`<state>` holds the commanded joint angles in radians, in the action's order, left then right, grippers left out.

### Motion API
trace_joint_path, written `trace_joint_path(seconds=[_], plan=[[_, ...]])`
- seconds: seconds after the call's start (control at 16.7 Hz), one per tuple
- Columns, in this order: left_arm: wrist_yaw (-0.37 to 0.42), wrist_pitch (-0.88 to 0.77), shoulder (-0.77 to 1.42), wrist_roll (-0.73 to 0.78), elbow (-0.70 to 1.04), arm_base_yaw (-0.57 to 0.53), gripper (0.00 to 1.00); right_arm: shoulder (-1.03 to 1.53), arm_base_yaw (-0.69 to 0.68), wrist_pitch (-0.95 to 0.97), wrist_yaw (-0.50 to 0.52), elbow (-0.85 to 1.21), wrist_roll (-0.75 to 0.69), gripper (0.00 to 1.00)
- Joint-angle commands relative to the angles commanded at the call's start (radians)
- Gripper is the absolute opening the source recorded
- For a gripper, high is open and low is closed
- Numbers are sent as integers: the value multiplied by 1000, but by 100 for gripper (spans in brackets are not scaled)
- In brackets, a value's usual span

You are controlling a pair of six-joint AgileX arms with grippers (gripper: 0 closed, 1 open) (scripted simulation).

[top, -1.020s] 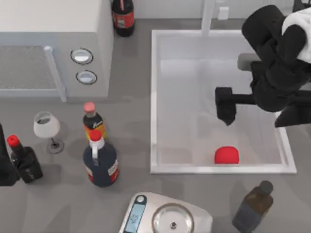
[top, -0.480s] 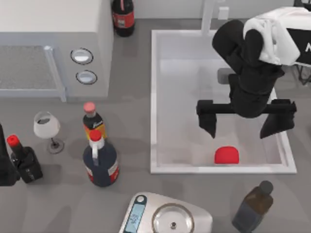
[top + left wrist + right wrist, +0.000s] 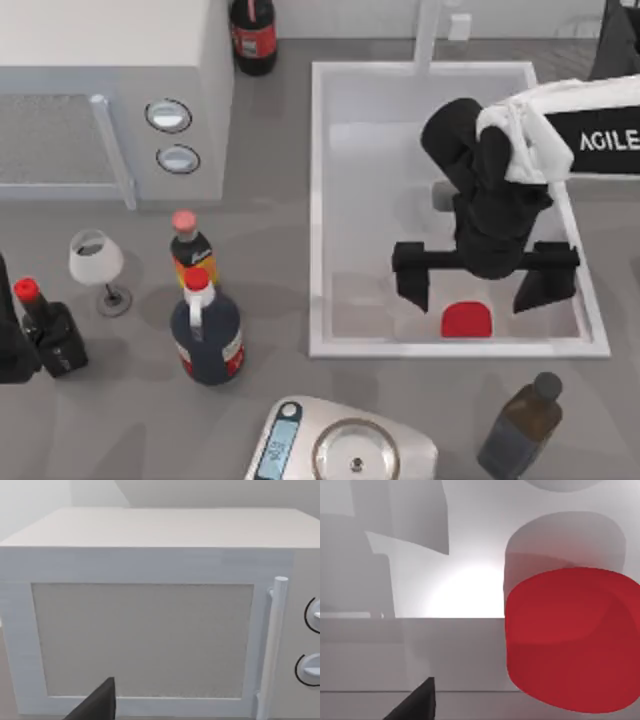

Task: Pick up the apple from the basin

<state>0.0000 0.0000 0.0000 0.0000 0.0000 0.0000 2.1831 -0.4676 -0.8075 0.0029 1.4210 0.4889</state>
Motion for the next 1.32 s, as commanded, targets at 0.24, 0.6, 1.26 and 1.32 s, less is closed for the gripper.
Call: trace_joint_path(seconds=[0.24, 0.6, 1.26, 1.32], plan=[[0, 0, 0, 0, 0, 0, 100, 122, -2, 209, 1, -74, 2, 100], [0, 0, 0, 0, 0, 0, 100, 174, -3, 279, 2, -105, 3, 100], [0, 0, 0, 0, 0, 0, 100, 174, -3, 279, 2, -105, 3, 25], [0, 0, 0, 0, 0, 0, 100, 174, -3, 279, 2, -105, 3, 17]])
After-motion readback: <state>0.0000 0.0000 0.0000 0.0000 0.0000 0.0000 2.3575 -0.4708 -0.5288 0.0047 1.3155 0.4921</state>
